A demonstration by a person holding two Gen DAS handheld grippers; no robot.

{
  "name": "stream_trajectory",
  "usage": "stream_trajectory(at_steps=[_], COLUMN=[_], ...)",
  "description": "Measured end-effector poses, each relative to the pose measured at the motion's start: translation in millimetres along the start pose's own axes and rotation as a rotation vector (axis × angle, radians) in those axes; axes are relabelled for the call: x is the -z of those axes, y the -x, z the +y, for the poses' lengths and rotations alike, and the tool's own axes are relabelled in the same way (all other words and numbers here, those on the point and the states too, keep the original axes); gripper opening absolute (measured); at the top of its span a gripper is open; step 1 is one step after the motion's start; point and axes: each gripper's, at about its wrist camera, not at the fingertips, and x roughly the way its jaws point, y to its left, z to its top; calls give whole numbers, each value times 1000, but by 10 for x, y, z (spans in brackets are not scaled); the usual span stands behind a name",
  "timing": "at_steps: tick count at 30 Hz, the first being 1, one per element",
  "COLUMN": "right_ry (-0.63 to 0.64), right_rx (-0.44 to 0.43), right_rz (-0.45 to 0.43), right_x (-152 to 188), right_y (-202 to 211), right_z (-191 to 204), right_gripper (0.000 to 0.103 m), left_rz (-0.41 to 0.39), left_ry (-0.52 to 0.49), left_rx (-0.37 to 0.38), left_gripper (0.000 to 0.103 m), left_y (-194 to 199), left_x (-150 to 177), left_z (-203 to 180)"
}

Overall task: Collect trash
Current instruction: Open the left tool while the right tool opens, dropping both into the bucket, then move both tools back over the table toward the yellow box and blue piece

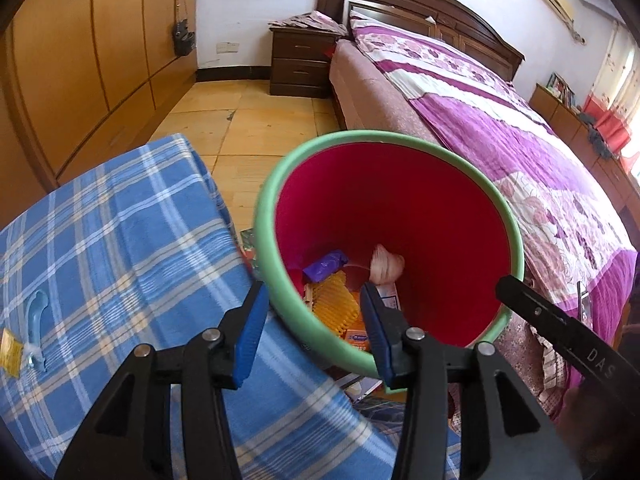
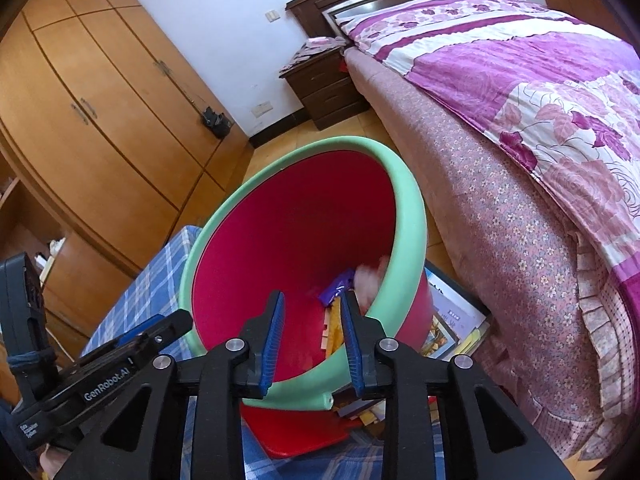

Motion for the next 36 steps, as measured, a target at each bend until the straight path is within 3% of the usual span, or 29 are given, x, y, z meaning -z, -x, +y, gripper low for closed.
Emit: stream_trajectory(at_steps=[4, 9, 14, 36], right_ry=[6, 17, 34, 147], right_rx=[1, -9, -11, -18], right_rz=[-15, -18, -17, 18], right_x=[23, 68, 134, 415], right_y=[64, 119, 176, 106], right_z=[71, 162, 284, 963], right_gripper=[46, 51, 64, 67], left_rz=[-8, -21, -38, -106], left_ry=[26, 61, 90, 227], left_rx=[-12, -39, -69, -231], left_gripper=[48, 48, 48, 48], left_y=[110, 270, 440, 1047], left_x=[38, 101, 171, 539], left_z=[132, 316, 520, 1650])
